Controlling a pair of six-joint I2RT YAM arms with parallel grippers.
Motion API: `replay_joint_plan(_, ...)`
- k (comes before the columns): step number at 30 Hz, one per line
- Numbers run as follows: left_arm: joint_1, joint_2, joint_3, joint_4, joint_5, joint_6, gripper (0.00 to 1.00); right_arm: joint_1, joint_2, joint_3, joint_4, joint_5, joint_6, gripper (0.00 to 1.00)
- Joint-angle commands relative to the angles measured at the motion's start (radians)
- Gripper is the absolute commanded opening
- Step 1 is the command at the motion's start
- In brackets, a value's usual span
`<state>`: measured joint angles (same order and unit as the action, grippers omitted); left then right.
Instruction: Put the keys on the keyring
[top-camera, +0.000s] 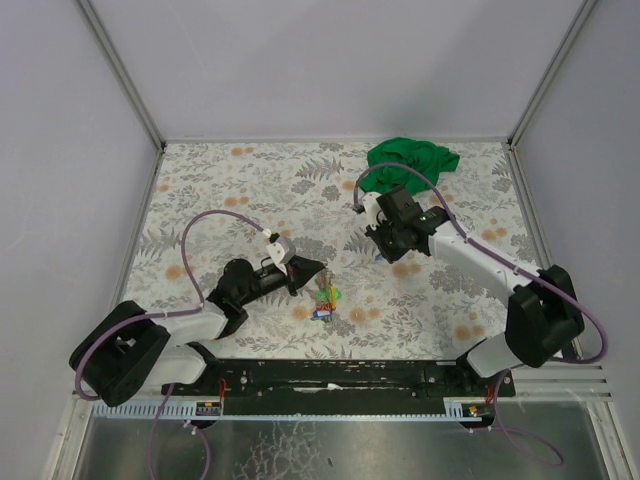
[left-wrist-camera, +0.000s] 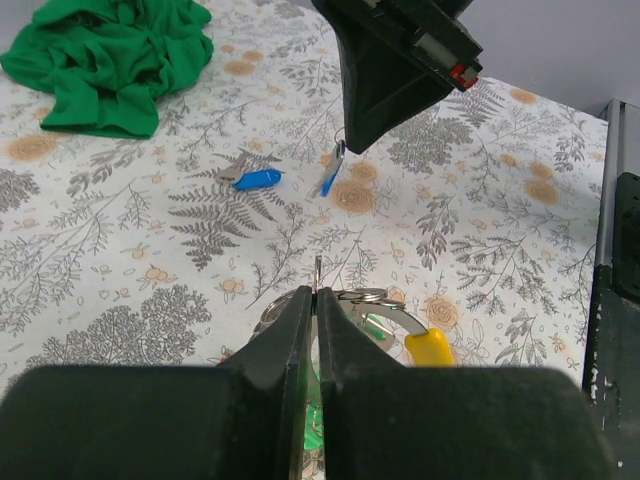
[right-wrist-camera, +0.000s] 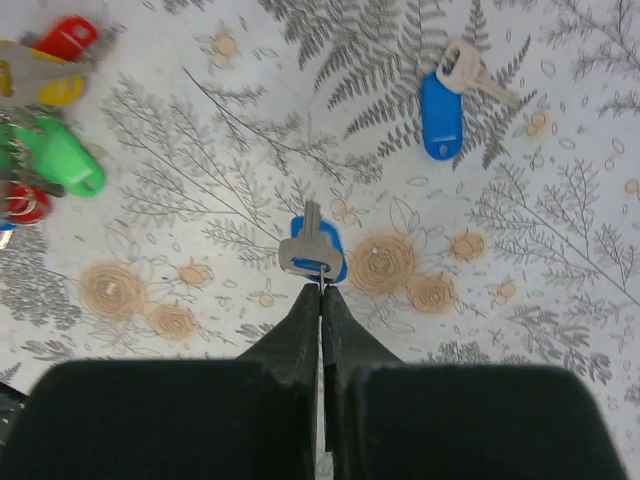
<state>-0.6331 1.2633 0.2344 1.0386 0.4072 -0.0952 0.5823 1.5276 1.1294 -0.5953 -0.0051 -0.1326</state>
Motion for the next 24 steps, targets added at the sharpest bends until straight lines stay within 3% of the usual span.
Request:
replay_joint_plan(1, 0.007, -0.060, 0.024, -0.013, -0.009, 0.043, 0.00, 0.010, -0.125, -0.079, 0.194, -0.114, -0.015, 0.00)
replay_joint_plan(9, 0.007, -0.149, 0.043, -0.089, 0.005, 0.081, 0.00, 0.010, -0.413, -0.359, 0.611, -0.301, -0.092, 0.00)
replay_joint_plan(13, 0.006, -0.181, 0.043, -0.101, 0.042, 0.093, 0.00, 0.010, -0.437, -0.342, 0.579, -0.367, -0.083, 0.00)
replay_joint_plan(24, 0.006, -0.145, 0.036, -0.086, 0.188, 0.190, 0.00, 0.010, -0.504, -0.404, 0.608, -0.583, -0.315, 0.00)
